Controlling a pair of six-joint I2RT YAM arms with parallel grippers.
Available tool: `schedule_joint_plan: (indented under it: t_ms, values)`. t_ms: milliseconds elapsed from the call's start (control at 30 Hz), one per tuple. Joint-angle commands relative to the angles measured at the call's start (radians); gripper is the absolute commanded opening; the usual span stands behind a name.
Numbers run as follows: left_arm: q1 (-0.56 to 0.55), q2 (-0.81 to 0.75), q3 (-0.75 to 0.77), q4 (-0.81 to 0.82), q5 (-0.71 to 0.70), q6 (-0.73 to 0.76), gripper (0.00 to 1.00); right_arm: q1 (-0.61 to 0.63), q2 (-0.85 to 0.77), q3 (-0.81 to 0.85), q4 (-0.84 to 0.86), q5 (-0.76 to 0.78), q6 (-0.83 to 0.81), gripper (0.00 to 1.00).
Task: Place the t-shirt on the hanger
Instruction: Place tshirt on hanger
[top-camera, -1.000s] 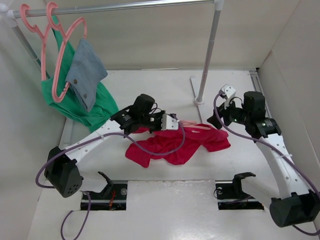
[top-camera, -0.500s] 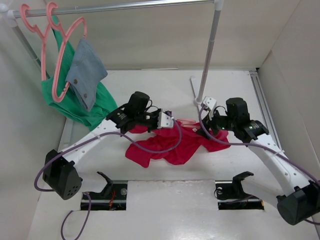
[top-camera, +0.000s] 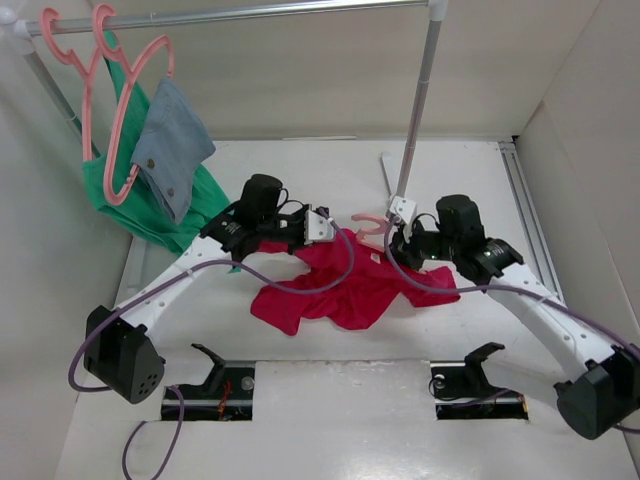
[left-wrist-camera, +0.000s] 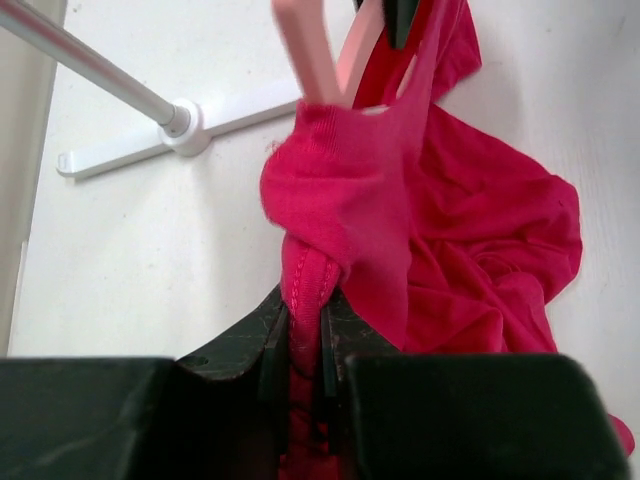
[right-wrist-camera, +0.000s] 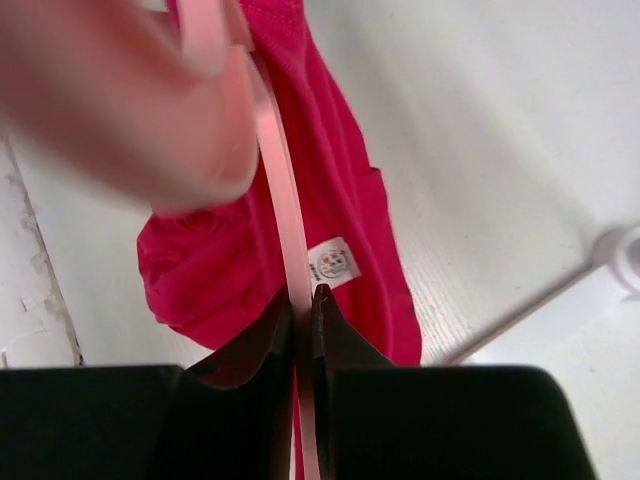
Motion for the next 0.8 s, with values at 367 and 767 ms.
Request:
schedule_joint_plan:
  t_ms: [367, 767]
  values:
    - [0.227, 0.034, 0.056, 0.05, -0.088, -0.046, 0.0, -0.107, -0.271, 0.094, -0.252, 0.118, 0.061, 0.0]
    - [0.344, 0.091, 0.068, 0.108, -0.139, -0.055, 0.0, -0.117, -0.251, 0.286, -0.479, 0.184, 0.052, 0.0]
